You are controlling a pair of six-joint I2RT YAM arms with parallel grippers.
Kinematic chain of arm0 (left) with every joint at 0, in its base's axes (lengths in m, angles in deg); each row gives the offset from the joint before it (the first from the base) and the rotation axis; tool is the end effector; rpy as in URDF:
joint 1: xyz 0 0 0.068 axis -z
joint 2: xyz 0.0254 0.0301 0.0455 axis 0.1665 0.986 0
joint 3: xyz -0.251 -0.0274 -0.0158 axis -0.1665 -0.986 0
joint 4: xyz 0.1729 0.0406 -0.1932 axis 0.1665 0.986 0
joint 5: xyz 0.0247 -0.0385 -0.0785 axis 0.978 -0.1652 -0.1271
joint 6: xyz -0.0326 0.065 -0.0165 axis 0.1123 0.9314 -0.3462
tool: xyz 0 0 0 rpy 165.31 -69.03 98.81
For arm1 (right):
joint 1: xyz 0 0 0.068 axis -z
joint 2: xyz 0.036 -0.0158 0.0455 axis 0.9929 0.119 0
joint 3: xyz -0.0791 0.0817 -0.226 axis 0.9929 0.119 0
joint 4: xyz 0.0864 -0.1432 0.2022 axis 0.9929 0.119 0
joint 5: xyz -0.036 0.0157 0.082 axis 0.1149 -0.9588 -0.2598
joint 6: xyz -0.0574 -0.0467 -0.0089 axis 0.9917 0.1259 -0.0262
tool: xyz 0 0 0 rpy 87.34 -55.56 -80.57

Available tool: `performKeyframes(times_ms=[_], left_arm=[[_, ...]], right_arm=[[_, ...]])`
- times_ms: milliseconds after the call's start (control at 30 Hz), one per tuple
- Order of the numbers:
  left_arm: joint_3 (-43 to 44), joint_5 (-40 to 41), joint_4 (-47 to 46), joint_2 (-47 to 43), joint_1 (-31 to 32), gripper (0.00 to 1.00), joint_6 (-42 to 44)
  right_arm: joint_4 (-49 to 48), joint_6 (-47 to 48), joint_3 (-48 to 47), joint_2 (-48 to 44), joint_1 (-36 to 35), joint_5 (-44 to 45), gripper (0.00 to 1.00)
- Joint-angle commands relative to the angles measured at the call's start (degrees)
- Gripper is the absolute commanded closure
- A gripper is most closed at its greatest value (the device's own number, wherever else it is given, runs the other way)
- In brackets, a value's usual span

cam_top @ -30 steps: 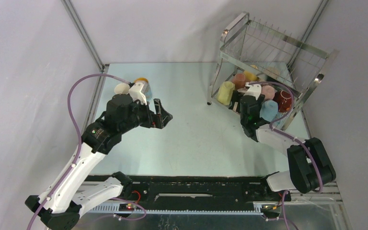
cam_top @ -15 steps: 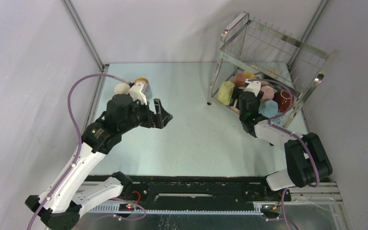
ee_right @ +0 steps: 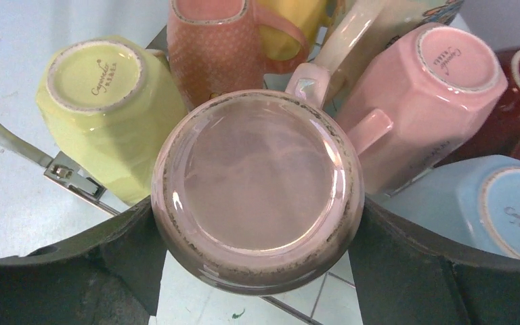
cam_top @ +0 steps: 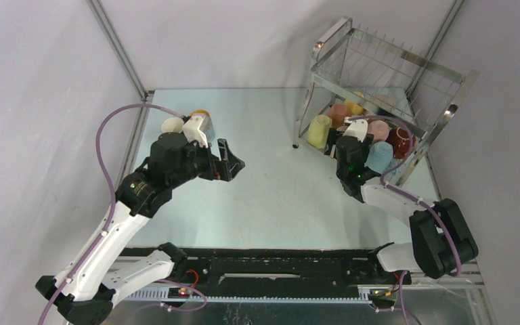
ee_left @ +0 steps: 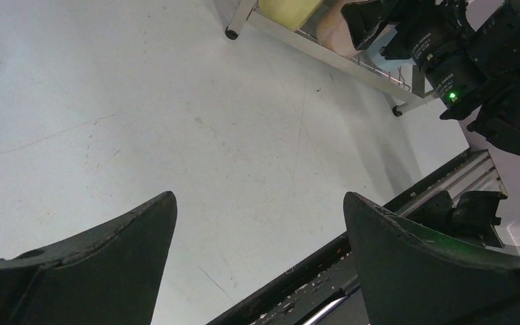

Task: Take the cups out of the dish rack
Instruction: Unload the cup from the dish rack.

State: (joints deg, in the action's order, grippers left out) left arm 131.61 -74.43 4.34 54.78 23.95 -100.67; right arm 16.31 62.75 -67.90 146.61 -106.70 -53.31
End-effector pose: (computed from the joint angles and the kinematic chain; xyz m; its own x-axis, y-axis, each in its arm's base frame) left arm 0.1773 -0.1238 0.3610 -0.5696 -0.1088 -0.8147 0.4191 0.8142 -0.4018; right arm 0.3050 0.0934 0.1991 -0.2885 -0.0030 -0.9575 0.2107 0.9753 -0.0666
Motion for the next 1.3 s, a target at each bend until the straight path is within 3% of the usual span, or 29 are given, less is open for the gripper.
performKeyframes(times_ms=[0, 733, 1267], left_arm=[[-1.1, -1.7, -2.6, -0.8, 0.4, 0.00, -1.1], [-9.2, -7.0, -16.2, 0.2, 0.4, 0.00, -12.2], [-19.6, -12.4, -44.6, 7.2, 0.4, 0.00, -34.5]], right_arm=[[-6.3, 2.1, 0.0, -5.7, -1.2, 6.9, 0.89], [-6.6, -1.0, 0.4, -11.8, -0.5, 3.2, 0.91], [0.8, -8.3, 0.4, -16.6, -2.7, 1.1, 0.92]])
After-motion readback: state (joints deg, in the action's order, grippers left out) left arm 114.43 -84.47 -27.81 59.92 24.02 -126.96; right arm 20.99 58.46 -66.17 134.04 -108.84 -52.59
